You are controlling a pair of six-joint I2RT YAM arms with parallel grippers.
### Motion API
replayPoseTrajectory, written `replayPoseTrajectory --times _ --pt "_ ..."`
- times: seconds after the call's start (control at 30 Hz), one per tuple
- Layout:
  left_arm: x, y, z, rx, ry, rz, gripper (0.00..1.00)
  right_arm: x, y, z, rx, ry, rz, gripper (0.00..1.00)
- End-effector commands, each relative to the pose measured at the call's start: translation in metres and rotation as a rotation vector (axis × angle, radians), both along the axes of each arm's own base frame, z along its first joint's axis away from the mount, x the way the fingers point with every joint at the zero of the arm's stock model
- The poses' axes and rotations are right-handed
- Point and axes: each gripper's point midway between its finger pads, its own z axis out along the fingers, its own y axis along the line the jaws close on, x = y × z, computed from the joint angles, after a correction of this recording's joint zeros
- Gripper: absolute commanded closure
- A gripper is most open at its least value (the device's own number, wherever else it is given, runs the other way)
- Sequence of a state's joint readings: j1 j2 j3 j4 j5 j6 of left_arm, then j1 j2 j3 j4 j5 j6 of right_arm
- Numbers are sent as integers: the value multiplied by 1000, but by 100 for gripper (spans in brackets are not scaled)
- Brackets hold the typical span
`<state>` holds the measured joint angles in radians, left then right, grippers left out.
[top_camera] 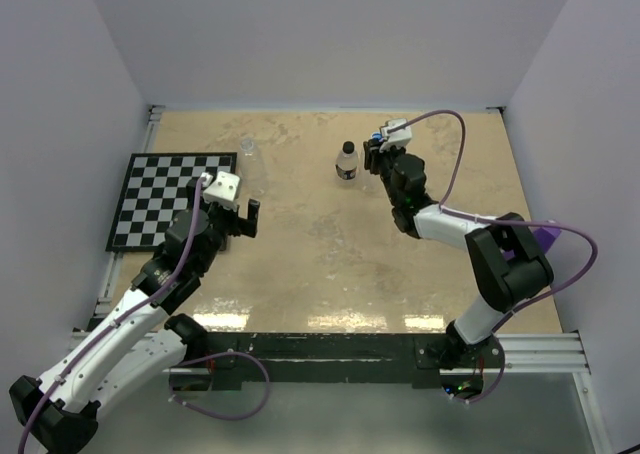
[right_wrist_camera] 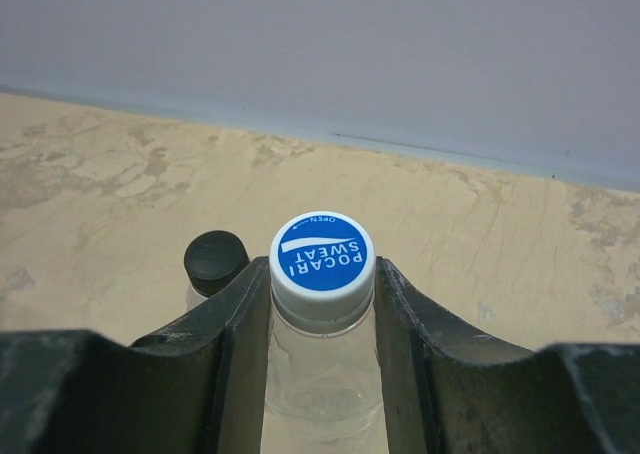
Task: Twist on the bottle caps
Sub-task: Place the plastic bottle at the center of the board.
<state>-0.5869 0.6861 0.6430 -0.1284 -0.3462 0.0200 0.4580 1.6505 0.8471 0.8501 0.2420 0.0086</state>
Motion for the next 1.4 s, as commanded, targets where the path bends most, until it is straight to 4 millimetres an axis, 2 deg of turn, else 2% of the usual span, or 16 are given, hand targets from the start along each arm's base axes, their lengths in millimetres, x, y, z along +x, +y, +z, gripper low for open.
replayPoseTrajectory --times 0.0,0.1,0.2,0.5,0.63,0.87,1.0,1.03,1.2,1.37 --pt "2 0 8 -16 -31 -2 1 12 -2 7 30 26 -42 67" --pt "2 1 9 -18 -35 -1 1 13 -1 4 30 46 -45 62" --pt "1 0 9 -20 -37 -5 1 15 -1 0 25 67 -46 51" --pt "2 1 7 -26 -34 0 1 2 -6 9 62 39 -45 22" --pt "4 0 5 -30 -27 -3 1 -3 -9 19 76 20 -48 17" --pt "11 4 1 -32 -16 11 1 -15 -19 55 108 -40 -64 10" --pt "24 12 0 -109 -5 51 0 -30 -25 91 144 -103 -58 2" --pt "31 12 8 -154 -31 45 0 -34 -27 98 151 -112 -54 1" --pt "63 18 -1 -344 -17 39 1 -74 -42 143 199 -200 -26 1" --pt "93 14 -6 -386 -112 32 1 -119 -52 171 255 -271 37 1"
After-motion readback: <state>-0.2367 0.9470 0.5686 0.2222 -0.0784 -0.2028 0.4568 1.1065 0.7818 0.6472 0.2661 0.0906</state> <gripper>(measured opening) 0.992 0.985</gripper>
